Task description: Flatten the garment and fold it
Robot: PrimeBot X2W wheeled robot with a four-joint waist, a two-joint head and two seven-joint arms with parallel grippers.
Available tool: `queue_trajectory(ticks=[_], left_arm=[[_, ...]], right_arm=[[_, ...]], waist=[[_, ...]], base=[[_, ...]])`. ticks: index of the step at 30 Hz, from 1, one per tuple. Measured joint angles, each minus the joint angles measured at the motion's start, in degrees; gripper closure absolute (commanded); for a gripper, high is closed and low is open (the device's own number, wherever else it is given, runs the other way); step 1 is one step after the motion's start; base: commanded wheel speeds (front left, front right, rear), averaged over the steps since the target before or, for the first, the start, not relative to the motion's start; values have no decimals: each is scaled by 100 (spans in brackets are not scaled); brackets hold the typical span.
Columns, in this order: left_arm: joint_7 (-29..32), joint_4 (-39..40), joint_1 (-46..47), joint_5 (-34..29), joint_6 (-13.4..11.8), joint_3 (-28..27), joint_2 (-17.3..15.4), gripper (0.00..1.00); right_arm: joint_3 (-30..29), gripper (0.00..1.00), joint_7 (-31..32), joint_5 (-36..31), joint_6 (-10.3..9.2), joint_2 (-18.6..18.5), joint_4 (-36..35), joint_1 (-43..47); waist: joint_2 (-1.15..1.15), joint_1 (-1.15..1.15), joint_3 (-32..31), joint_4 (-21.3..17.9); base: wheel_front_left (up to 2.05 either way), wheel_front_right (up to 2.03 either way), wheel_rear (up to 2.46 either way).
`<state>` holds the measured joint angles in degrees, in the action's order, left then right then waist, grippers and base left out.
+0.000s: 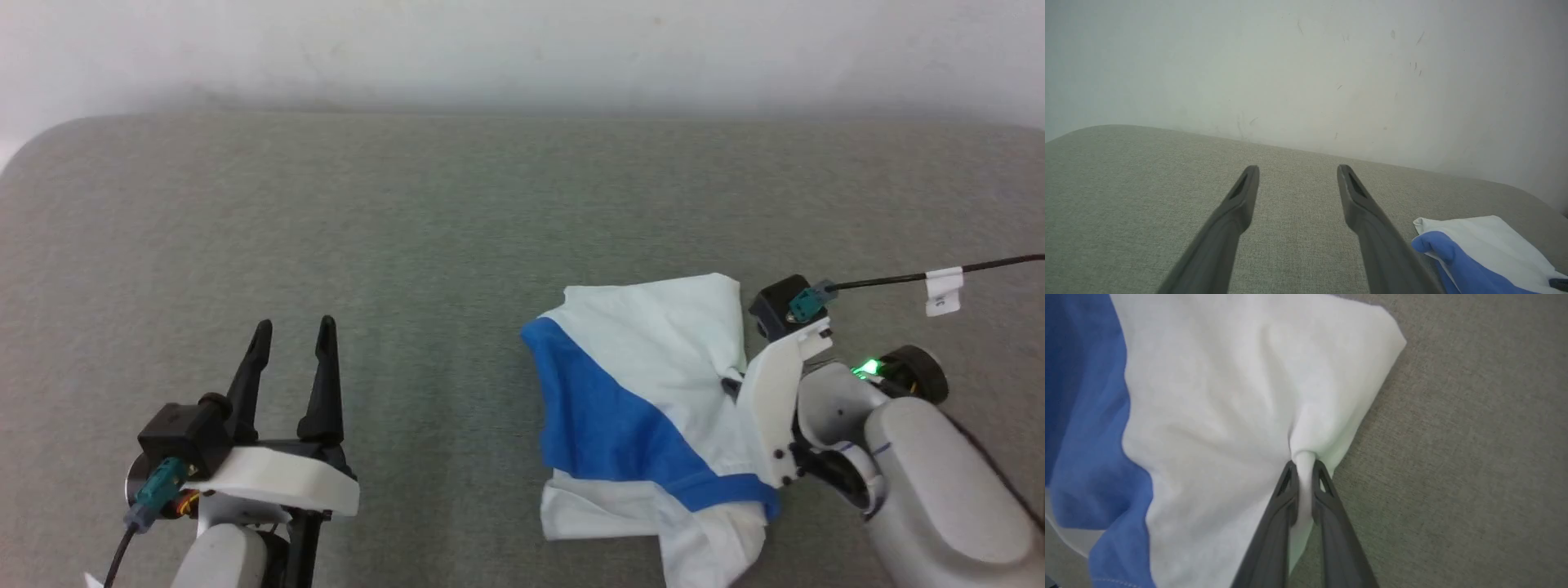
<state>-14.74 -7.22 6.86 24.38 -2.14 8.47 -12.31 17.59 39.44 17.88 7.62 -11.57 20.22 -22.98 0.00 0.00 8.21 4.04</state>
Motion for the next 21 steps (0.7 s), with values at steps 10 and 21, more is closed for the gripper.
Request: queue_trajectory(ticks=[10,21], left_arm=[[51,243,79,-81,-18,83,-25,0],[292,521,402,-191,-52,85,-267,0]], right_arm=[[474,100,196,386,-1,-1318,-467,-401],[312,100,-575,55,0,-2226,349,-1054]], waist=[[0,0,180,-1165],[0,0,828,-1893]], base=[[0,0,0],[0,0,0]])
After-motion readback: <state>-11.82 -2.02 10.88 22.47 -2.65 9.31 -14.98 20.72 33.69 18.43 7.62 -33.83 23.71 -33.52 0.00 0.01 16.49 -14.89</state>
